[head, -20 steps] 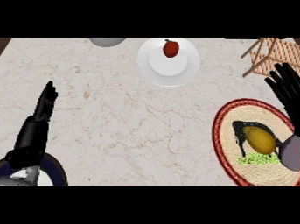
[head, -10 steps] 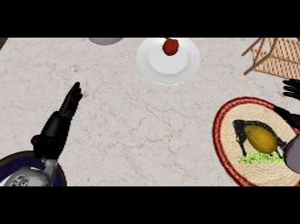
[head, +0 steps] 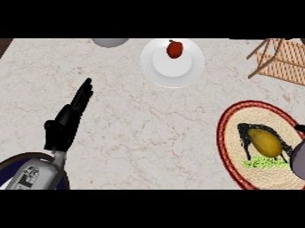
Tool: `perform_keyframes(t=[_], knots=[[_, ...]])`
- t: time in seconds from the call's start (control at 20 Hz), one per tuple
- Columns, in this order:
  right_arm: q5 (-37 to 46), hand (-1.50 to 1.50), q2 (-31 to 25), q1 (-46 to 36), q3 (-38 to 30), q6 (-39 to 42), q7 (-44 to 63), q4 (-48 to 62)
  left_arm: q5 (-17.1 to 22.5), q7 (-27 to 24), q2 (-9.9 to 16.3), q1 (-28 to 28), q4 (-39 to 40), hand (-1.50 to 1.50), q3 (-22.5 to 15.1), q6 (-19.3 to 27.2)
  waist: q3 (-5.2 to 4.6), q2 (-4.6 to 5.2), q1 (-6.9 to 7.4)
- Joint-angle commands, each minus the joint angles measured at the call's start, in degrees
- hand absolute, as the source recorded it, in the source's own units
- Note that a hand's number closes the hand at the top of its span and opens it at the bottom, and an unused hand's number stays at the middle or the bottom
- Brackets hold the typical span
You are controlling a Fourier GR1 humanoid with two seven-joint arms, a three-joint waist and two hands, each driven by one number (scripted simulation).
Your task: Pick the lemon from the placemat and place it in the tiered shelf
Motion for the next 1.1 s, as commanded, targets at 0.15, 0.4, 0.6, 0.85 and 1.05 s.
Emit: perform_keyframes(t=[0.15, 0.4, 0.6, 0.85, 1.05], knots=[[6.6, -1.5, -8.4, -1.8, 6.0, 10.4, 2.6, -4.2, -0.8, -1.0, -0.9, 0.8, 0.7, 0.0, 0.7, -0.3, -0.16, -0.54, -0.47], [8.8, -1.5, -11.9, -7.4, 7.8, 13.5, 11.1, -6.7, -1.2, 0.7, -0.6, -0.4, 0.0, 0.0, 1.2, -1.9, -0.14, -0.52, -0.07], [13.4, -1.5, -13.4, -8.0, 13.5, 15.6, 16.1, -15.1, -1.1, 0.3, -1.3, -0.4, 2.6, 0.0, 2.0, -1.8, -0.21, -0.58, -0.4], [18.8, -1.5, -18.4, -7.4, 17.6, 19.1, 20.6, -23.8, -2.0, -1.6, -2.5, 1.1, 2.8, 0.0, 1.7, -1.2, -0.21, -0.75, -1.05], [17.8, -1.5, -17.3, -6.7, 16.2, 19.7, 29.4, -32.0, -4.1, 1.9, -4.7, -1.2, 2.6, 0.0, 1.4, 0.5, -0.17, -0.65, -1.15]])
